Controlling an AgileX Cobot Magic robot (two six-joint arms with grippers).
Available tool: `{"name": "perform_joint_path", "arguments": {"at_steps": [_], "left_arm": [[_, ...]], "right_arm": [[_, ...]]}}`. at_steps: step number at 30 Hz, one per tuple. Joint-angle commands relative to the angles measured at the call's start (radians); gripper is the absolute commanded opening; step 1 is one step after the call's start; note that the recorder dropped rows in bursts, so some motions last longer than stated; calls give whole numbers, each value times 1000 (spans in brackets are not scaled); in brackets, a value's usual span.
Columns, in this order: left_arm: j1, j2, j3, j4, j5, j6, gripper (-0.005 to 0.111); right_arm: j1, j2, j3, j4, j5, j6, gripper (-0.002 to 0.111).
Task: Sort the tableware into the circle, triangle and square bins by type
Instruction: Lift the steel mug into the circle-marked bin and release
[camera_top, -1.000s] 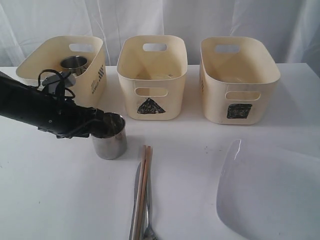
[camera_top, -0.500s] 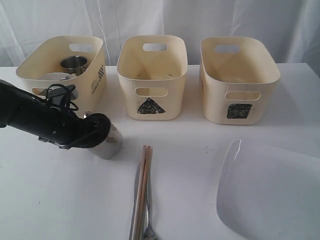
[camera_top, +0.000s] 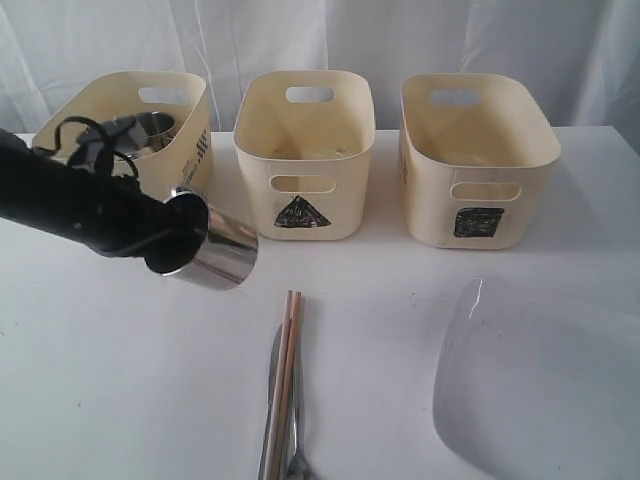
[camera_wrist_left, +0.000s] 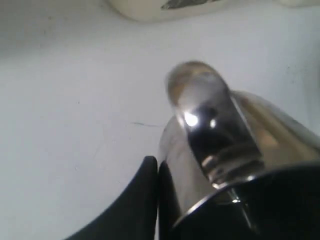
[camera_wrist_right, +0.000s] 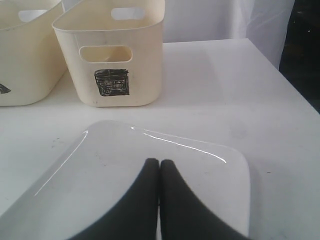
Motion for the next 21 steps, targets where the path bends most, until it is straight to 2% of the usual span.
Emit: {"name": "perform_joint_path", "arguments": {"at_steps": [1, 3, 6, 7, 12, 14, 15, 17, 19, 21], "left_arm": [[3, -180, 7, 130, 3, -101, 0], [3, -278, 7, 162, -81, -107, 0], [3, -337, -6, 171, -391, -105, 0], [15, -318, -27, 171, -430, -105, 0], [155, -13, -401, 215, -214, -100, 0], [217, 115, -586, 237, -24, -196, 0], [242, 183, -697, 302, 98, -290, 0], [254, 286, -891, 507, 281, -461, 0], [254, 340, -979, 573, 353, -498, 0], [254, 375, -1019, 575, 379, -498, 0]], "right_arm": [[-2, -6, 1, -3, -4, 7, 0], [-2, -6, 1, -3, -4, 7, 0], [-2, -6, 1, -3, -4, 7, 0], [-2, -6, 1, -3, -4, 7, 0], [-2, -6, 1, -3, -4, 7, 0], [-2, -6, 1, -3, -4, 7, 0], [-2, -6, 1, -3, -4, 7, 0], [-2, -6, 1, -3, -4, 7, 0], [-2, -6, 1, -3, -4, 7, 0], [-2, -6, 1, -3, -4, 7, 0]]}}
